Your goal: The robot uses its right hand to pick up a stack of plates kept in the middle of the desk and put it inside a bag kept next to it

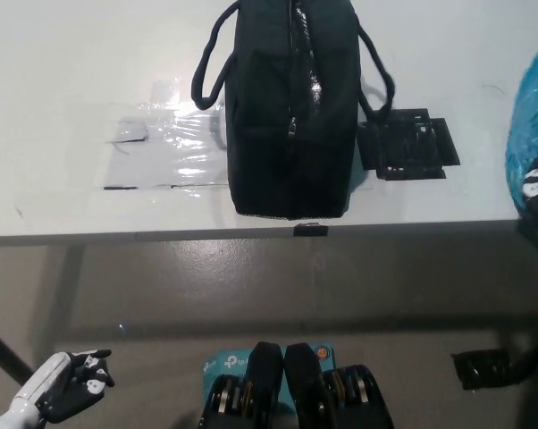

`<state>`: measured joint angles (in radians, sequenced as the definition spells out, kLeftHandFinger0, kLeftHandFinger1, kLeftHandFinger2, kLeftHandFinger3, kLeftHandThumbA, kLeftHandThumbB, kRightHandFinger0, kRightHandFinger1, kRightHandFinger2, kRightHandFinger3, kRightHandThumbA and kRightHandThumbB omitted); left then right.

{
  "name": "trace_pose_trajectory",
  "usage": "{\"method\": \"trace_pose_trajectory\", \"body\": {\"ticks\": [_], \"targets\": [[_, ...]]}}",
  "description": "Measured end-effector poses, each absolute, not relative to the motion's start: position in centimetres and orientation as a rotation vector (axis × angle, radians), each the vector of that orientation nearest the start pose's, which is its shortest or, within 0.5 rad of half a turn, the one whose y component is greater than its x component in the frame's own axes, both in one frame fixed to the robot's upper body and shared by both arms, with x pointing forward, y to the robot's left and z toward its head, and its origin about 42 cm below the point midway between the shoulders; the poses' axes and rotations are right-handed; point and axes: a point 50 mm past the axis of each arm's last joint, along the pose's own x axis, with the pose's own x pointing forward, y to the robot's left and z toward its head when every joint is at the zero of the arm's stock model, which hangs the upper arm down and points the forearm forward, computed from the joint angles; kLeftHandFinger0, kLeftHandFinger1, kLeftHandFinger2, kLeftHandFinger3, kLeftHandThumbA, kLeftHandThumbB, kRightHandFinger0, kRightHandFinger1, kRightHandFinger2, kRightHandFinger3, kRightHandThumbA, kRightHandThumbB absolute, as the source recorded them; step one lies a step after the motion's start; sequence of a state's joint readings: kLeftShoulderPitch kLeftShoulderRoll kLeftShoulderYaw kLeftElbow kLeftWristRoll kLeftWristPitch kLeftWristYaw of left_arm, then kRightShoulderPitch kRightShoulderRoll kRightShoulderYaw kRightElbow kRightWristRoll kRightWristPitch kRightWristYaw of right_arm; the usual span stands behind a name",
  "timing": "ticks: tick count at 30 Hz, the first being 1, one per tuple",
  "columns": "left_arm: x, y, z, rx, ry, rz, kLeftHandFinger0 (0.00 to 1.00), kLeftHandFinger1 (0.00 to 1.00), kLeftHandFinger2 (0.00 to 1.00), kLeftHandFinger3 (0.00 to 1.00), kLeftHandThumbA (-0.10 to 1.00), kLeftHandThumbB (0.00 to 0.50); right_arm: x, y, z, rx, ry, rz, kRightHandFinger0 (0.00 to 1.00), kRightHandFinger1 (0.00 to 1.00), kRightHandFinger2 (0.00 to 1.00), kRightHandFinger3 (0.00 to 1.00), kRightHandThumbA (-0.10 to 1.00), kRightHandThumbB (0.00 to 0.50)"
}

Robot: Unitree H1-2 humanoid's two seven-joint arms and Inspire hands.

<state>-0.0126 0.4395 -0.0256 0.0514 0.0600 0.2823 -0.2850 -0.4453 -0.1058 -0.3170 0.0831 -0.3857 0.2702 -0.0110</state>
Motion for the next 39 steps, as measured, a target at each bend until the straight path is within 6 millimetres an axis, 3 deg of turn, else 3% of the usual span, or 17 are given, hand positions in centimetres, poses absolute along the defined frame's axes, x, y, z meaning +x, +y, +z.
{"method": "trace_pose_trajectory", "body": {"ticks": [3, 9, 15, 17, 19, 22, 26, 28, 34, 39], "targets": [[28.1, 34.8, 9.1, 0.45, 0.389, -0.224, 0.89, 0.81, 0.86, 0.85, -0.1, 0.144, 41.0, -30.9, 21.8, -0.265, -0.042, -0.365, 0.0, 0.0, 0.22, 0.3, -0.1, 0.21], [28.1, 34.7, 9.0, 0.452, 0.391, -0.228, 0.91, 0.83, 0.87, 0.86, -0.1, 0.149, 42.3, -30.8, 24.5, -0.105, -0.069, -0.355, 0.0, 0.0, 0.26, 0.29, -0.1, 0.187], [27.9, 34.8, 8.9, 0.457, 0.395, -0.229, 0.95, 0.87, 0.89, 0.88, -0.1, 0.135, 44.0, -29.0, 30.2, 0.02, -0.191, -0.276, 0.0, 0.0, 0.25, 0.3, -0.1, 0.185], [27.8, 35.0, 8.9, 0.468, 0.401, -0.23, 0.93, 0.86, 0.87, 0.86, -0.1, 0.137, 44.3, -28.2, 32.5, 0.046, -0.241, -0.237, 0.0, 0.0, 0.28, 0.33, -0.1, 0.153], [27.4, 35.5, 8.9, 0.481, 0.408, -0.228, 0.92, 0.85, 0.86, 0.85, -0.1, 0.144, 44.5, -27.3, 34.7, 0.057, -0.299, -0.195, 0.0, 0.0, 0.31, 0.36, -0.1, 0.181], [27.0, 36.0, 8.8, 0.491, 0.421, -0.226, 0.91, 0.82, 0.85, 0.84, -0.1, 0.138, 44.8, -26.3, 37.1, 0.044, -0.354, -0.143, 0.0, 0.01, 0.37, 0.45, -0.1, 0.17], [26.7, 36.1, 8.7, 0.496, 0.428, -0.227, 0.92, 0.84, 0.86, 0.86, -0.1, 0.144, 45.1, -25.3, 39.0, 0.024, -0.389, -0.086, 0.0, 0.0, 0.3, 0.38, -0.1, 0.164], [26.6, 36.1, 8.6, 0.498, 0.43, -0.228, 0.93, 0.86, 0.88, 0.86, -0.1, 0.143, 45.3, -24.7, 39.8, 0.015, -0.403, -0.061, 0.0, 0.0, 0.29, 0.35, -0.1, 0.191], [26.6, 36.1, 8.6, 0.498, 0.429, -0.228, 0.91, 0.84, 0.87, 0.85, -0.1, 0.146, 45.7, -22.1, 42.4, -0.007, -0.449, 0.006, 0.0, 0.0, 0.21, 0.25, -0.1, 0.202], [26.6, 36.1, 8.6, 0.5, 0.43, -0.228, 0.95, 0.87, 0.88, 0.86, -0.1, 0.146, 45.7, -19.5, 42.6, -0.03, -0.453, 0.069, 0.0, 0.0, 0.23, 0.26, -0.1, 0.192]]}}
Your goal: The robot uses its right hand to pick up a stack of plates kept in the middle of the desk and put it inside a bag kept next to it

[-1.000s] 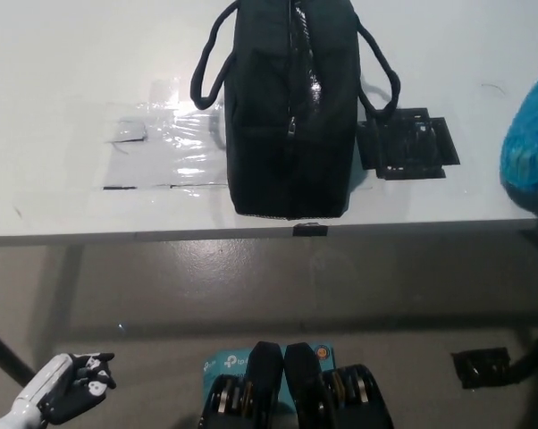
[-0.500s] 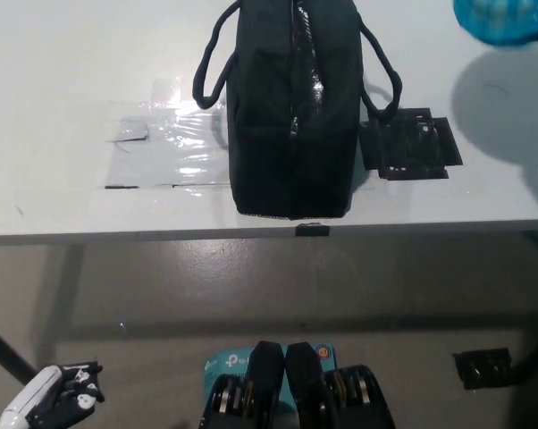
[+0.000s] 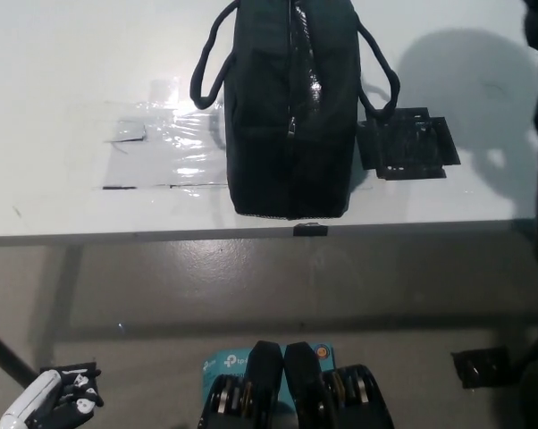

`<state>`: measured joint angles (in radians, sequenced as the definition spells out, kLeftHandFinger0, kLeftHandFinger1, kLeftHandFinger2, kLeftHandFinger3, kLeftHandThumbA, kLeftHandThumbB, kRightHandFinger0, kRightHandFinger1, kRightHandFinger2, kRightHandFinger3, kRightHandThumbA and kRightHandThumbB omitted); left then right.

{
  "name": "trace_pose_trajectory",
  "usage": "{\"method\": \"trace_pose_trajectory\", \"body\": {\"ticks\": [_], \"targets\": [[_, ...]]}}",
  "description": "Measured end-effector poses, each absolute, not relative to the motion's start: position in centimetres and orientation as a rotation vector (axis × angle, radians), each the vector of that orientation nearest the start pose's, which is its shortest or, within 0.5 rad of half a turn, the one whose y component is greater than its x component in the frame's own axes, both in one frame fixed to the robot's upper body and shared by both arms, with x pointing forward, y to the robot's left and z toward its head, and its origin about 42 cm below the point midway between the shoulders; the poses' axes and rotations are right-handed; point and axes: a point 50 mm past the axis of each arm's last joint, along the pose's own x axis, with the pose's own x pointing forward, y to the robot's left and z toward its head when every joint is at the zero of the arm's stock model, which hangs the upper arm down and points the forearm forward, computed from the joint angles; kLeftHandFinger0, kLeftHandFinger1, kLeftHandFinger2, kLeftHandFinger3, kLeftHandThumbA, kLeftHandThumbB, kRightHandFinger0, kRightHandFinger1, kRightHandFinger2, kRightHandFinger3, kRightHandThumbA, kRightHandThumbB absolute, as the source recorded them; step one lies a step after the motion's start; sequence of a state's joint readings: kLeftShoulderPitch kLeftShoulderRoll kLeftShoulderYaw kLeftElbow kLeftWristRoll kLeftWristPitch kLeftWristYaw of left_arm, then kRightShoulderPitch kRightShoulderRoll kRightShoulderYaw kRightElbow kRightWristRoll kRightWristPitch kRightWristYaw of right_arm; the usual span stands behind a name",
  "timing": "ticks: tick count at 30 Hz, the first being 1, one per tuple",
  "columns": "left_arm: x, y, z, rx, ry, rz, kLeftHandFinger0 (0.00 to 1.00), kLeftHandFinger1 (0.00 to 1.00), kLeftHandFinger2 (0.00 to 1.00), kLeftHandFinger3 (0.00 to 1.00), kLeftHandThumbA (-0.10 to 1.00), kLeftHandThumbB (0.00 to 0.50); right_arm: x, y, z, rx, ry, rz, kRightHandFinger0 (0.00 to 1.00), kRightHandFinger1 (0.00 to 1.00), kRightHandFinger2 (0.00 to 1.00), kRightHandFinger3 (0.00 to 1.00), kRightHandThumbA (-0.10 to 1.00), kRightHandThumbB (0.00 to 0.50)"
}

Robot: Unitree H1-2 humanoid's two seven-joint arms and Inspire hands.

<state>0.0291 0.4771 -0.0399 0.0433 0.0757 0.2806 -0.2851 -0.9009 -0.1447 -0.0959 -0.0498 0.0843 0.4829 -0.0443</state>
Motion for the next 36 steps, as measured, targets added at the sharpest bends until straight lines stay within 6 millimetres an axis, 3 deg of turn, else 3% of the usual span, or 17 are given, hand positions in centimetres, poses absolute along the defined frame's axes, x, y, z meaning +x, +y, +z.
{"method": "trace_pose_trajectory", "body": {"ticks": [3, 4, 6, 9, 12, 16, 19, 25, 29, 32, 36], "targets": [[26.6, 36.0, 8.6, 0.501, 0.43, -0.229, 0.95, 0.88, 0.88, 0.86, -0.1, 0.142, 45.7, -17.6, 42.1, -0.034, -0.44, 0.109, 0.0, 0.0, 0.21, 0.23, -0.1, 0.199], [26.6, 36.0, 8.6, 0.501, 0.43, -0.229, 0.95, 0.87, 0.87, 0.86, -0.1, 0.142, 45.7, -17.1, 42.0, -0.034, -0.436, 0.119, 0.0, 0.0, 0.2, 0.2, -0.1, 0.234], [26.6, 36.0, 8.6, 0.501, 0.431, -0.23, 0.93, 0.85, 0.86, 0.85, -0.1, 0.151, 45.7, -15.7, 41.5, -0.029, -0.421, 0.141, 0.0, 0.0, 0.17, 0.15, -0.1, 0.246], [26.5, 36.0, 8.5, 0.501, 0.432, -0.231, 0.92, 0.83, 0.85, 0.86, -0.1, 0.147, 45.9, -14.3, 40.9, -0.023, -0.397, 0.157, 0.0, 0.0, 0.09, 0.09, -0.1, 0.185], [26.4, 36.0, 8.4, 0.5, 0.436, -0.232, 0.9, 0.82, 0.84, 0.84, -0.1, 0.148, 46.1, -13.2, 40.2, -0.019, -0.37, 0.157, 0.0, 0.0, 0.0, 0.08, -0.1, 0.183], [26.1, 36.0, 8.3, 0.499, 0.442, -0.233, 0.88, 0.8, 0.85, 0.84, -0.1, 0.144, 46.4, -12.7, 39.4, -0.015, -0.342, 0.137, 0.0, 0.0, 0.0, 0.04, -0.1, 0.207], [26.1, 36.0, 8.2, 0.5, 0.443, -0.235, 0.88, 0.8, 0.85, 0.84, -0.1, 0.146, 46.6, -12.3, 38.7, -0.009, -0.316, 0.118, 0.0, 0.0, 0.0, 0.01, -0.1, 0.177], [26.0, 35.8, 8.1, 0.495, 0.445, -0.237, 0.9, 0.8, 0.86, 0.83, -0.1, 0.138, 46.7, -12.2, 37.4, 0.0, -0.278, 0.085, 0.0, 0.0, 0.0, 0.0, -0.1, 0.217], [26.0, 35.7, 8.0, 0.495, 0.446, -0.24, 0.87, 0.79, 0.85, 0.81, -0.1, 0.152, 46.5, -12.4, 36.0, 0.011, -0.248, 0.06, 0.0, 0.0, 0.0, 0.03, -0.1, 0.288], [26.0, 35.7, 8.0, 0.494, 0.446, -0.24, 0.9, 0.82, 0.86, 0.84, -0.1, 0.144, 46.4, -12.3, 35.2, 0.012, -0.231, 0.043, 0.0, 0.0, 0.0, 0.05, -0.1, 0.277], [26.0, 35.6, 8.1, 0.497, 0.446, -0.242, 0.92, 0.84, 0.89, 0.86, -0.1, 0.132, 45.7, -11.0, 34.0, -0.006, -0.213, 0.041, 0.0, 0.0, 0.0, 0.0, -0.1, 0.351]]}}
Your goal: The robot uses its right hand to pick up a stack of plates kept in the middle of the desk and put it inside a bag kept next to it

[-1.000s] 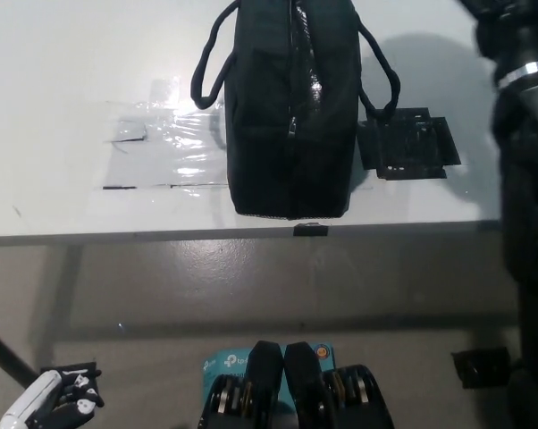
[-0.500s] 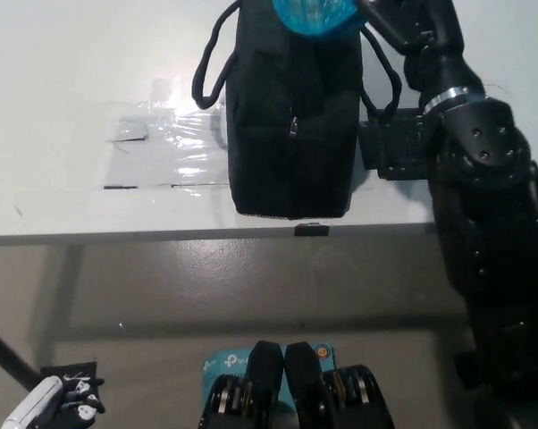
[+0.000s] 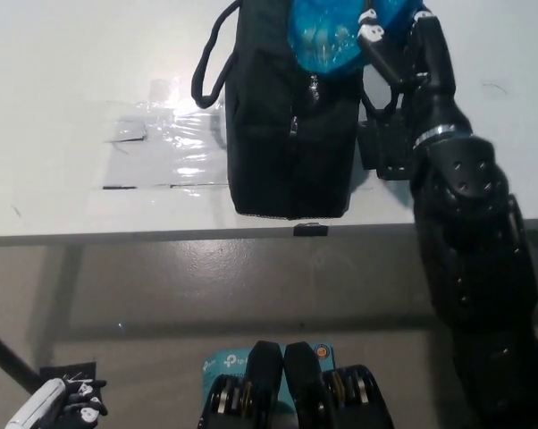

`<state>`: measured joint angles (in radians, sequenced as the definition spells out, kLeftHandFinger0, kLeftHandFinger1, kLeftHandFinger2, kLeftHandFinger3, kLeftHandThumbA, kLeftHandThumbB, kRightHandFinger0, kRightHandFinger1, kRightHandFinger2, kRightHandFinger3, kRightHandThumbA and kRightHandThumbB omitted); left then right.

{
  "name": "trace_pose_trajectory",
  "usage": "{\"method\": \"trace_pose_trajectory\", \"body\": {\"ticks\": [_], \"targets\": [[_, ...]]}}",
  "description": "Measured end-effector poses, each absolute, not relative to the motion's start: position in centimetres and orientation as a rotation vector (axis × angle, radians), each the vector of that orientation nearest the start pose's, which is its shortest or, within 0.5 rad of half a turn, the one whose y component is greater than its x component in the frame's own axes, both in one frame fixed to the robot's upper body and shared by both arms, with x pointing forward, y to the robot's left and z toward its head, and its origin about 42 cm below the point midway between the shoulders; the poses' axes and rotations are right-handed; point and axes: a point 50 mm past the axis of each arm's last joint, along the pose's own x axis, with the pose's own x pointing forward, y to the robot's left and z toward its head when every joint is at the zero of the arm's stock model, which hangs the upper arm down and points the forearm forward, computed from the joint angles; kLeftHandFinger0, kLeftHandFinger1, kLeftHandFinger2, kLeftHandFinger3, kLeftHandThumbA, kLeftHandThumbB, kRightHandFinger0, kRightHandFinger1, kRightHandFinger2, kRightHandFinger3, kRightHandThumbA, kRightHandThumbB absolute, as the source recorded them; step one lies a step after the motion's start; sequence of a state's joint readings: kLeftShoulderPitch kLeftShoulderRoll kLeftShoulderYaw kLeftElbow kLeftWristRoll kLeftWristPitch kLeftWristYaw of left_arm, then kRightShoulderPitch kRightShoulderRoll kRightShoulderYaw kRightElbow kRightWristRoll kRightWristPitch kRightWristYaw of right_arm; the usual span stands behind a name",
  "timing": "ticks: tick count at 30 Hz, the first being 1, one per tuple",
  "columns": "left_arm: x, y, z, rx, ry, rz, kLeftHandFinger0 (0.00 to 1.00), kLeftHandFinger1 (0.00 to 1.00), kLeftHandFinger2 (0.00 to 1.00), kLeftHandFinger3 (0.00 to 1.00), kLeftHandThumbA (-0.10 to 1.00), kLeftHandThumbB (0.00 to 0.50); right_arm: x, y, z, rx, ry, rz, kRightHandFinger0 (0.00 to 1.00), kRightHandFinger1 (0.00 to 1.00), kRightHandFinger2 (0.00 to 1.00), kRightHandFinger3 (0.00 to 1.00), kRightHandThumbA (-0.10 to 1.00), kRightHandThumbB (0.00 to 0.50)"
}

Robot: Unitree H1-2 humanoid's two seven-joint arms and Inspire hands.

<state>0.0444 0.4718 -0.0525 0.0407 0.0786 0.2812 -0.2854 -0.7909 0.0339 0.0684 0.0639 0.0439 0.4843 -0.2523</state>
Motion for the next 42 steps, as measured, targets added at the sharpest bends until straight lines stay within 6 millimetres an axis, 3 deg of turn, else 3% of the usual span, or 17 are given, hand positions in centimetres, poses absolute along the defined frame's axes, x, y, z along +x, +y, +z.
{"method": "trace_pose_trajectory", "body": {"ticks": [3, 4, 10, 11, 16, 18, 20, 22, 24, 25, 28, 29, 31, 35, 38, 41, 42], "targets": [[26.0, 35.5, 8.1, 0.499, 0.443, -0.244, 0.9, 0.82, 0.88, 0.85, -0.1, 0.127, 45.0, -9.3, 32.8, -0.054, -0.202, 0.069, 0.0, 0.0, 0.0, 0.0, -0.1, 0.378], [26.0, 35.5, 8.1, 0.5, 0.442, -0.245, 0.89, 0.82, 0.87, 0.85, -0.1, 0.138, 44.8, -8.8, 32.5, -0.064, -0.2, 0.076, 0.0, 0.0, 0.0, 0.0, -0.1, 0.319], [26.1, 35.4, 8.1, 0.506, 0.441, -0.253, 0.86, 0.81, 0.86, 0.84, -0.1, 0.15, 44.1, -6.8, 32.1, -0.173, -0.221, 0.097, 0.0, 0.0, 0.0, 0.0, -0.1, 0.321], [26.2, 35.3, 8.1, 0.507, 0.441, -0.255, 0.86, 0.81, 0.86, 0.84, -0.1, 0.144, 43.9, -6.6, 32.0, -0.202, -0.228, 0.099, 0.0, 0.0, 0.0, 0.0, -0.1, 0.265], [26.4, 35.0, 8.1, 0.51, 0.438, -0.265, 0.85, 0.81, 0.85, 0.85, -0.1, 0.141, 43.3, -5.4, 31.6, -0.367, -0.265, 0.157, 0.0, 0.0, 0.01, 0.0, -0.1, 0.299], [26.3, 34.9, 8.1, 0.512, 0.439, -0.268, 0.84, 0.79, 0.85, 0.84, -0.1, 0.15, 43.2, -5.3, 31.6, -0.419, -0.278, 0.175, 0.0, 0.0, 0.15, 0.05, -0.1, 0.3], [26.3, 34.9, 8.1, 0.512, 0.44, -0.27, 0.84, 0.79, 0.85, 0.84, -0.1, 0.156, 43.2, -5.3, 31.6, -0.458, -0.285, 0.187, 0.0, 0.02, 0.35, 0.21, -0.1, 0.318], [26.3, 34.8, 8.0, 0.512, 0.44, -0.273, 0.84, 0.79, 0.86, 0.85, -0.1, 0.153, 43.2, -5.6, 31.6, -0.505, -0.292, 0.197, 0.0, 0.03, 0.38, 0.3, -0.1, 0.336], [26.3, 34.8, 8.0, 0.512, 0.44, -0.274, 0.84, 0.79, 0.85, 0.85, -0.1, 0.156, 43.3, -6.0, 31.6, -0.537, -0.294, 0.202, 0.0, 0.02, 0.39, 0.3, -0.1, 0.339], [26.3, 34.8, 8.0, 0.512, 0.441, -0.274, 0.84, 0.79, 0.84, 0.85, -0.1, 0.149, 43.4, -6.5, 31.5, -0.575, -0.294, 0.202, 0.0, 0.02, 0.39, 0.36, -0.1, 0.357], [26.3, 34.8, 8.0, 0.512, 0.441, -0.274, 0.84, 0.81, 0.86, 0.84, -0.1, 0.147, 43.7, -7.2, 31.6, -0.632, -0.29, 0.211, 0.0, 0.04, 0.46, 0.19, -0.1, 0.331], [26.3, 34.8, 8.0, 0.512, 0.441, -0.274, 0.84, 0.81, 0.86, 0.84, -0.1, 0.148, 43.9, -7.4, 31.7, -0.649, -0.289, 0.214, 0.0, 0.04, 0.46, 0.21, -0.1, 0.325], [26.3, 34.8, 8.0, 0.512, 0.441, -0.275, 0.85, 0.82, 0.88, 0.86, -0.1, 0.151, 44.2, -7.6, 32.0, -0.684, -0.286, 0.226, 0.0, 0.02, 0.44, 0.18, -0.1, 0.315], [26.3, 34.8, 8.0, 0.512, 0.442, -0.275, 0.89, 0.84, 0.9, 0.85, -0.1, 0.142, 45.1, -7.7, 33.5, -0.752, -0.284, 0.248, 0.0, 0.0, 0.37, 0.24, -0.1, 0.292], [26.2, 34.8, 8.0, 0.512, 0.443, -0.275, 0.87, 0.82, 0.89, 0.84, -0.1, 0.145, 46.2, -7.6, 34.8, -0.785, -0.264, 0.258, 0.0, 0.0, 0.26, 0.21, -0.1, 0.317], [26.1, 34.8, 7.9, 0.512, 0.444, -0.274, 0.84, 0.79, 0.86, 0.82, -0.1, 0.153, 47.1, -7.3, 36.5, -0.797, -0.256, 0.26, 0.0, 0.0, 0.11, 0.13, -0.1, 0.401], [26.1, 34.8, 8.0, 0.512, 0.442, -0.274, 0.84, 0.79, 0.85, 0.81, -0.1, 0.154, 47.6, -7.1, 37.1, -0.793, -0.246, 0.256, 0.0, 0.0, 0.12, 0.15, -0.1, 0.411]]}}
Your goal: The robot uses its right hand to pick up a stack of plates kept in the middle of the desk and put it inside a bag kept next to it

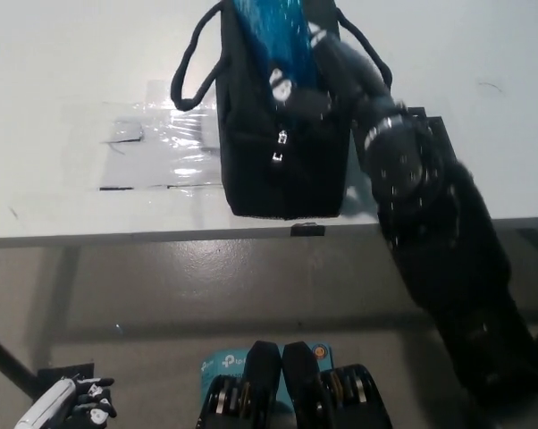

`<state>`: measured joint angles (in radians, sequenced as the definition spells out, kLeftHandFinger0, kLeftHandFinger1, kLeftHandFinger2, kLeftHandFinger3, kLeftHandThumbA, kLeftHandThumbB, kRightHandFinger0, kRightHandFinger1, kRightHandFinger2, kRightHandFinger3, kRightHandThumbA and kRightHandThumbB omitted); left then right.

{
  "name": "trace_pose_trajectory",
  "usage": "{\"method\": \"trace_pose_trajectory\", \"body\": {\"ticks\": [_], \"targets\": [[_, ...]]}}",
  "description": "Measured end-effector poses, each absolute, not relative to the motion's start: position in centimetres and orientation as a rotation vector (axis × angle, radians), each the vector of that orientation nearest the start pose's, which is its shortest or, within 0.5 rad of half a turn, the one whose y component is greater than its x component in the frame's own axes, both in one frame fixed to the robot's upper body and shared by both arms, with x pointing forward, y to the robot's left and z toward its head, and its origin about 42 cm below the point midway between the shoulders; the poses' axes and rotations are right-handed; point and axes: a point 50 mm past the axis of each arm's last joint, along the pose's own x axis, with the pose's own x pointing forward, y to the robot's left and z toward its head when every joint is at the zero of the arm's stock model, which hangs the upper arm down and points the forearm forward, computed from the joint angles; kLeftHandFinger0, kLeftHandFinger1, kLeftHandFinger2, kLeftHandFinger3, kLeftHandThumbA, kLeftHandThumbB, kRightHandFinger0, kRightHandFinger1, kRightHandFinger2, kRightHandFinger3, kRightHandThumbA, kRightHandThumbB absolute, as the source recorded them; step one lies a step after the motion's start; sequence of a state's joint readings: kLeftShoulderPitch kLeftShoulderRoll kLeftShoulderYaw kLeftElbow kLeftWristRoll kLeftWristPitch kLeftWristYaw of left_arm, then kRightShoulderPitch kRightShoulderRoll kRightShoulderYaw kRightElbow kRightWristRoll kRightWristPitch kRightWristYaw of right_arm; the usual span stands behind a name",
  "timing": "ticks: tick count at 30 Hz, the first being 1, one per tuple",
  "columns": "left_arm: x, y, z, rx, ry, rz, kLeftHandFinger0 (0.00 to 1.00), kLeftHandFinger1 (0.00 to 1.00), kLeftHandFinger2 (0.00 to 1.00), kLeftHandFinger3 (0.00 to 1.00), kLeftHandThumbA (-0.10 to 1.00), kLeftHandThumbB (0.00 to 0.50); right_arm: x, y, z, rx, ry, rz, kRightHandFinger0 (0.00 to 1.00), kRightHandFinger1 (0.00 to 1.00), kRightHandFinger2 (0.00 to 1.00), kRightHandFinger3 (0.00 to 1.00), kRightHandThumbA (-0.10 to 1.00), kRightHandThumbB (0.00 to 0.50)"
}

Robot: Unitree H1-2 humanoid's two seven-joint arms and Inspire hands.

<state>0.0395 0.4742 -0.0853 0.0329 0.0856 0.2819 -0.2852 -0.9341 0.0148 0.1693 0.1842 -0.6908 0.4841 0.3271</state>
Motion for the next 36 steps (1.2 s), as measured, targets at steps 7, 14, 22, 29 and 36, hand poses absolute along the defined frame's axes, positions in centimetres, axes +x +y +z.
{"method": "trace_pose_trajectory", "body": {"ticks": [7, 14, 22, 29, 36], "targets": [[26.1, 34.8, 8.0, 0.506, 0.44, -0.27, 0.85, 0.8, 0.86, 0.85, -0.1, 0.146, 49.8, -5.0, 40.1, -0.699, -0.18, 0.216, 0.0, 0.0, 0.0, 0.24, -0.1, 0.246], [26.1, 34.7, 7.9, 0.503, 0.44, -0.271, 0.86, 0.8, 0.86, 0.83, -0.1, 0.146, 52.0, -5.4, 40.8, -0.539, -0.063, 0.157, 0.0, 0.0, 0.0, 0.0, 0.02, 0.001], [26.1, 34.6, 7.9, 0.498, 0.441, -0.271, 0.89, 0.82, 0.86, 0.83, -0.1, 0.146, 52.3, -5.4, 39.7, -0.379, 0.046, 0.043, 0.0, 0.0, 0.0, 0.32, -0.1, 0.0], [26.0, 34.6, 7.8, 0.498, 0.442, -0.272, 0.86, 0.81, 0.87, 0.85, -0.1, 0.144, 51.6, -5.1, 39.7, -0.505, 0.048, 0.004, 0.0, 0.0, 0.01, 0.54, -0.1, 0.002], [26.0, 34.6, 7.8, 0.498, 0.443, -0.273, 0.85, 0.79, 0.86, 0.87, -0.1, 0.149, 50.2, -4.8, 38.9, -0.664, 0.038, 0.018, 0.0, 0.0, 0.0, 0.53, -0.1, 0.05]]}}
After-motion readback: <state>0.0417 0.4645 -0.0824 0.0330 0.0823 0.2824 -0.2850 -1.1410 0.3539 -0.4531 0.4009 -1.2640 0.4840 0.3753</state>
